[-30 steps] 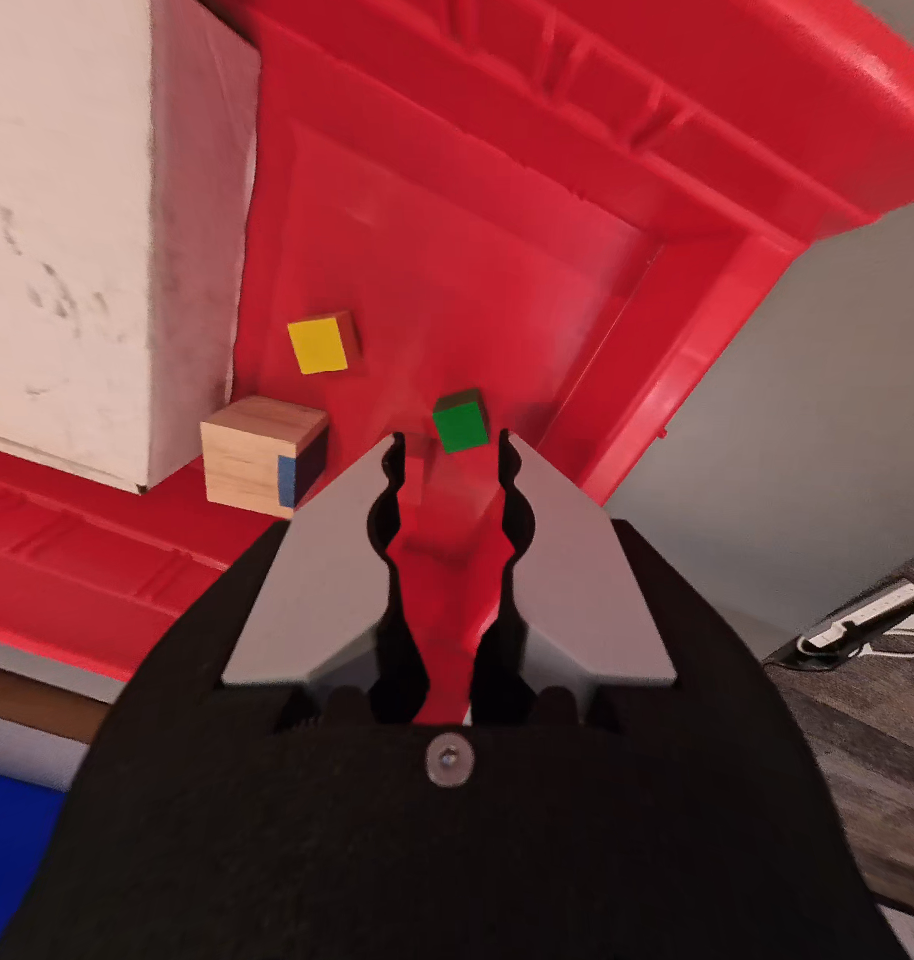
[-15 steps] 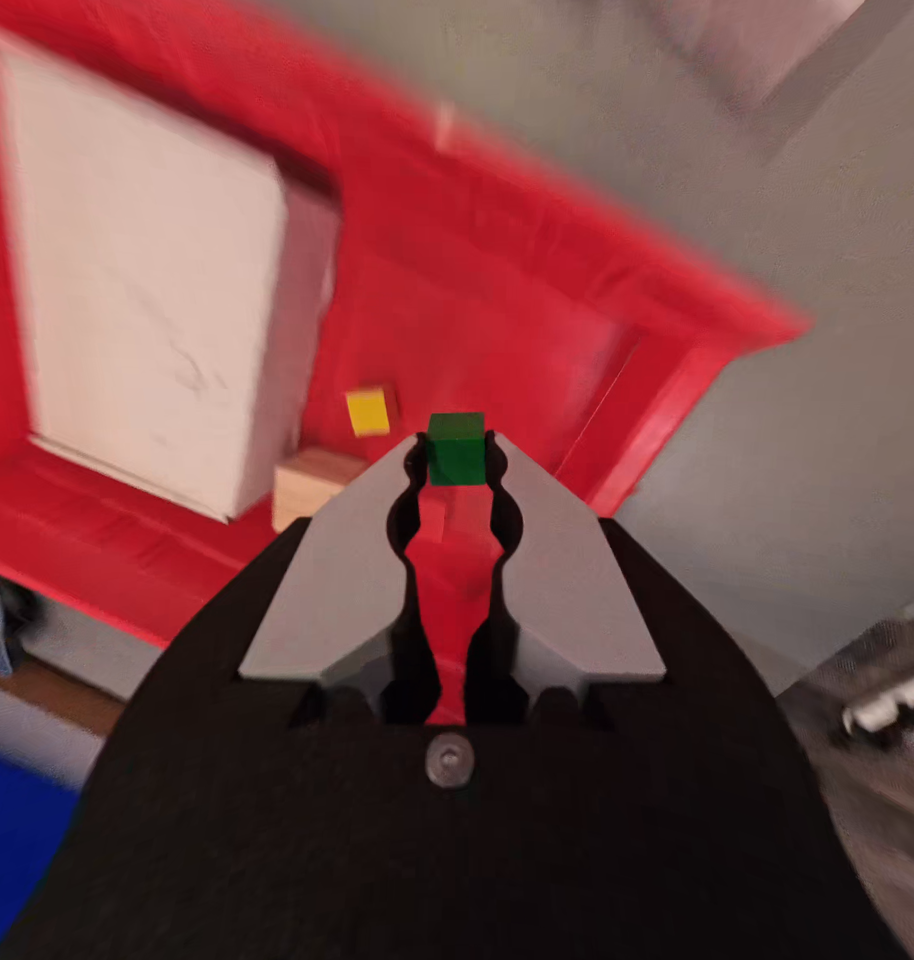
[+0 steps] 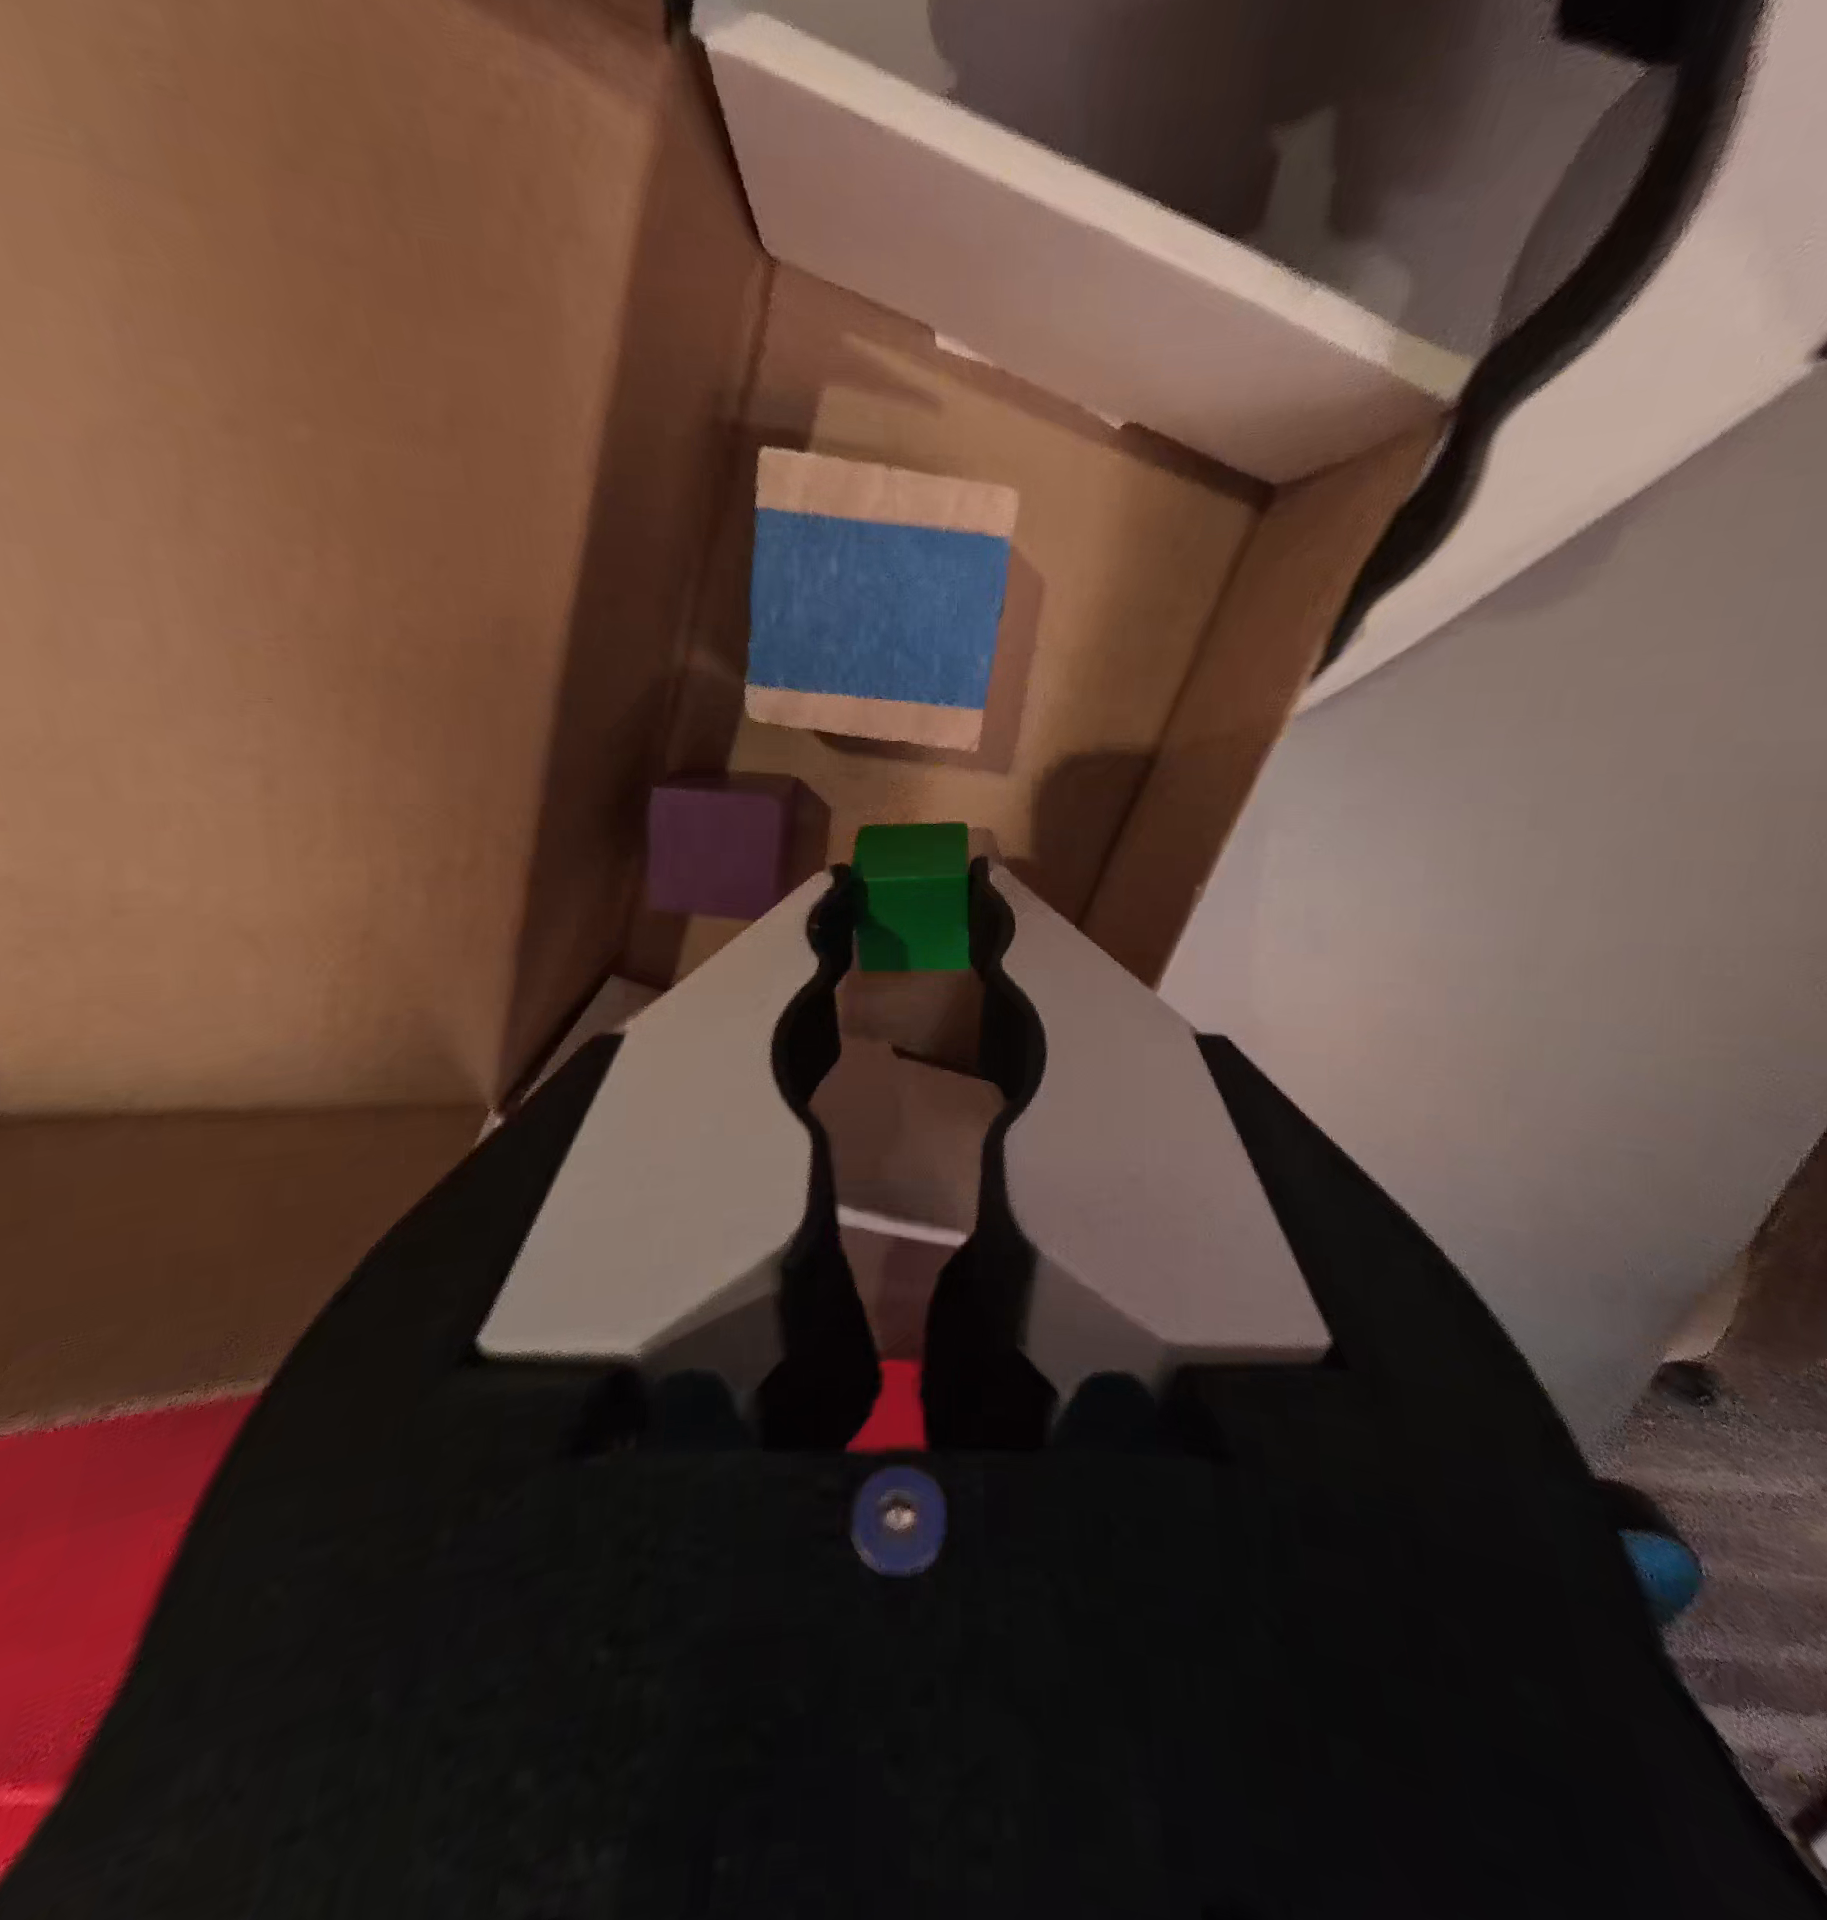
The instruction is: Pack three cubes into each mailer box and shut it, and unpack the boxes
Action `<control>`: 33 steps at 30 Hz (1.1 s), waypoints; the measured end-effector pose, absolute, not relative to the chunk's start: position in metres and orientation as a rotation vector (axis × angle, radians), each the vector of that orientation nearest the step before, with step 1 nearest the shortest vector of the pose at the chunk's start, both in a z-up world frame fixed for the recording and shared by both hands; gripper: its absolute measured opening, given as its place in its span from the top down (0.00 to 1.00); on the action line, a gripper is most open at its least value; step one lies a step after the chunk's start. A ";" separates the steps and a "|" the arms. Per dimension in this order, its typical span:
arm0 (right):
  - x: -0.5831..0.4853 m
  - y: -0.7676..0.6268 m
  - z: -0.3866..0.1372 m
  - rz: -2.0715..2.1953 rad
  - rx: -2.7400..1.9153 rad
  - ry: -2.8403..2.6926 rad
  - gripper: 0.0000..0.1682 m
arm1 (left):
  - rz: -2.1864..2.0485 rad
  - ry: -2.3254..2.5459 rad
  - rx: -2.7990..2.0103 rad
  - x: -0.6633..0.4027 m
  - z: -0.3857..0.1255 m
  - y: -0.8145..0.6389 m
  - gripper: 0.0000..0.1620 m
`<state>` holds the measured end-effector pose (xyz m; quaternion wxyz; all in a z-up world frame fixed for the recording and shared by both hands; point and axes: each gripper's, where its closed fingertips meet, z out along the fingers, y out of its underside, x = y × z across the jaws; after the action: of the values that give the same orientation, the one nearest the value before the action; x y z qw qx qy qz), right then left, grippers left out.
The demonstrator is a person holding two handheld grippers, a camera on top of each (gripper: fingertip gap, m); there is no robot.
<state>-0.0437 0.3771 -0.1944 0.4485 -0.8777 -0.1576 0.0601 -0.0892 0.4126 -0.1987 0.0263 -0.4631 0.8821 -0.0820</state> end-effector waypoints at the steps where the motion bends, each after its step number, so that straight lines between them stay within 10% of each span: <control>1: -0.044 0.377 -0.194 0.147 -2.171 -0.391 0.28 | -0.222 2.734 -1.427 -0.090 -0.204 0.414 0.88; 14: -0.044 0.377 -0.194 0.146 -2.170 -0.393 0.28 | -0.263 2.711 -1.462 -0.089 -0.217 0.403 0.83; 25: -0.044 0.377 -0.194 0.152 -2.159 -0.389 0.27 | -0.805 1.698 -1.716 -0.064 -0.078 0.481 0.73; 33: -0.044 0.378 -0.194 0.161 -2.156 -0.392 0.27 | -0.819 1.548 -1.828 -0.064 -0.113 0.491 0.69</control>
<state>-0.0438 0.3779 -0.1939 0.4550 -0.8738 -0.1587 0.0652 -0.0638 0.4909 -0.1134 0.3003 -0.6889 0.5832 -0.3086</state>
